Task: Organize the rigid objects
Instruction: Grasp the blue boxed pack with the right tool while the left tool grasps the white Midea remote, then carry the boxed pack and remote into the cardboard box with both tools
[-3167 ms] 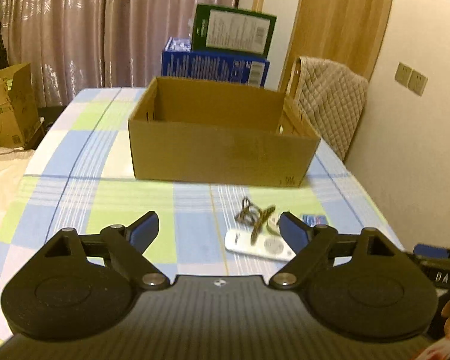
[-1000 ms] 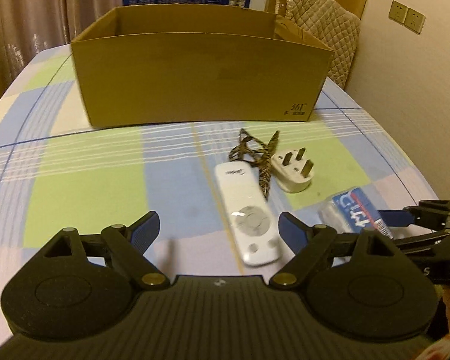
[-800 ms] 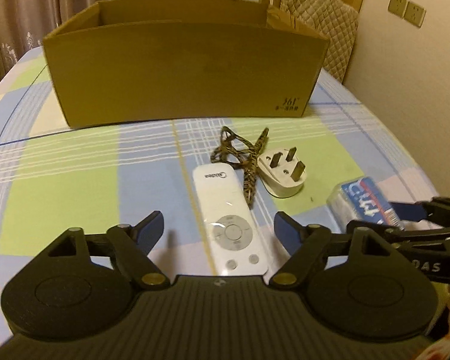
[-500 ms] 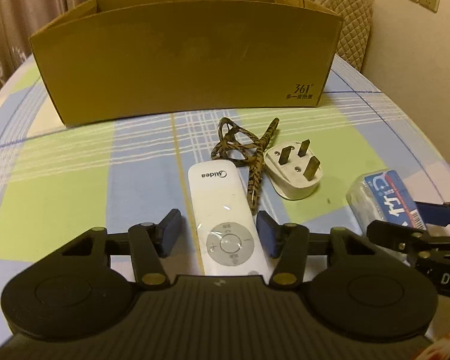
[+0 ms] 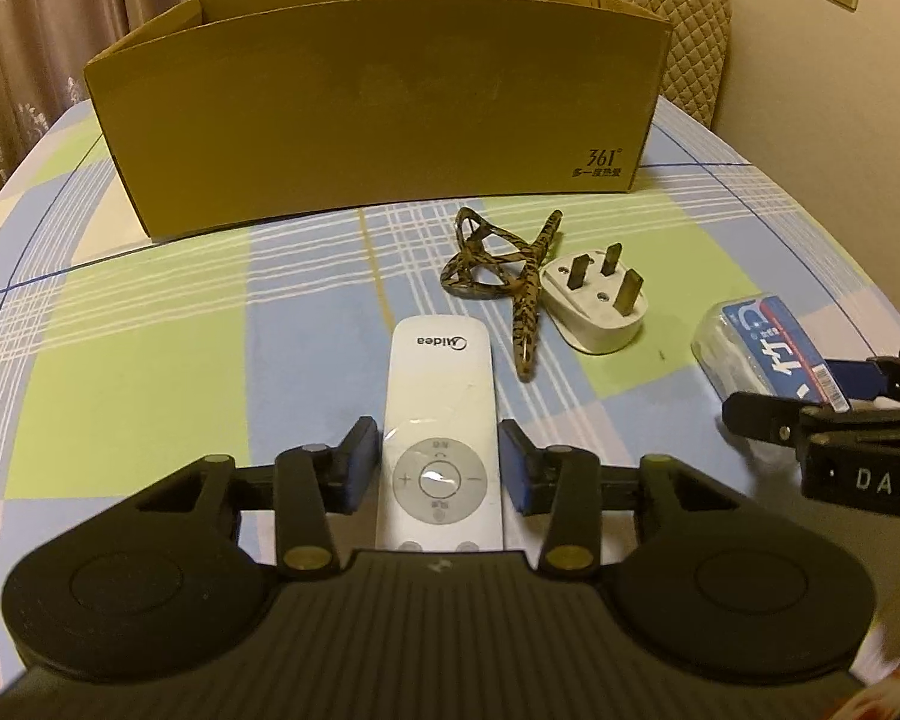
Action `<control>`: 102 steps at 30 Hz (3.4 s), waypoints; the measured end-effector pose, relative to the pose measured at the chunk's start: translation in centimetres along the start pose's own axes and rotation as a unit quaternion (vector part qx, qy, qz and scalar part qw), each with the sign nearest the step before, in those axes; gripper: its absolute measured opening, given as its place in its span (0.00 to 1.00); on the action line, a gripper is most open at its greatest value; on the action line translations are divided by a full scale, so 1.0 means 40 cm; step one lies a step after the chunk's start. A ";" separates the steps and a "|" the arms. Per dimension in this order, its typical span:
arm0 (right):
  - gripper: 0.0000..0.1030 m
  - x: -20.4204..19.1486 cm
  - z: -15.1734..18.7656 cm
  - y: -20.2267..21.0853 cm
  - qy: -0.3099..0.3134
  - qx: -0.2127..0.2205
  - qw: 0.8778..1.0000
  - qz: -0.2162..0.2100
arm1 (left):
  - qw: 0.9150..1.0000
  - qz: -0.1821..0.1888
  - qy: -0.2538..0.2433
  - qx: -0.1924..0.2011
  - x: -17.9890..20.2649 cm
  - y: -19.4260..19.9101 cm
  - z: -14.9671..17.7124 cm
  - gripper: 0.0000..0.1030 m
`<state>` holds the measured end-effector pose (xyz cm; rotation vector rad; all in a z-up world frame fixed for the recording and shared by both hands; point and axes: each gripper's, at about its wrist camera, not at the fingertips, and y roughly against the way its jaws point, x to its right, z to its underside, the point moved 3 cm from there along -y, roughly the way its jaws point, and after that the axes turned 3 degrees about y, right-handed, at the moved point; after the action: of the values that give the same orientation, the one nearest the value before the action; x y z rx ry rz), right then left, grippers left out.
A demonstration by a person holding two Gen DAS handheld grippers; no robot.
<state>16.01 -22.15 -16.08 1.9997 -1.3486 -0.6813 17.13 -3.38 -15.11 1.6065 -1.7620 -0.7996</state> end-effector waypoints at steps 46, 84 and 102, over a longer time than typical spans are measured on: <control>0.52 -0.072 -0.047 0.116 0.026 0.041 0.999 0.010 | 0.999 0.007 0.021 0.029 -0.018 0.170 0.003 0.34; 0.52 -0.087 -0.432 0.205 -0.020 0.112 0.991 -0.072 | 0.993 0.029 -0.006 0.113 -0.083 0.288 -0.336 0.34; 0.52 -0.102 -0.625 -0.121 -0.011 0.040 0.997 -0.065 | 0.998 0.014 -0.003 0.058 -0.218 0.022 -0.563 0.34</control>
<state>35.35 -11.72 -2.55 2.1647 -1.2850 -0.7193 34.74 4.72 -0.68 1.6499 -1.8617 -0.7019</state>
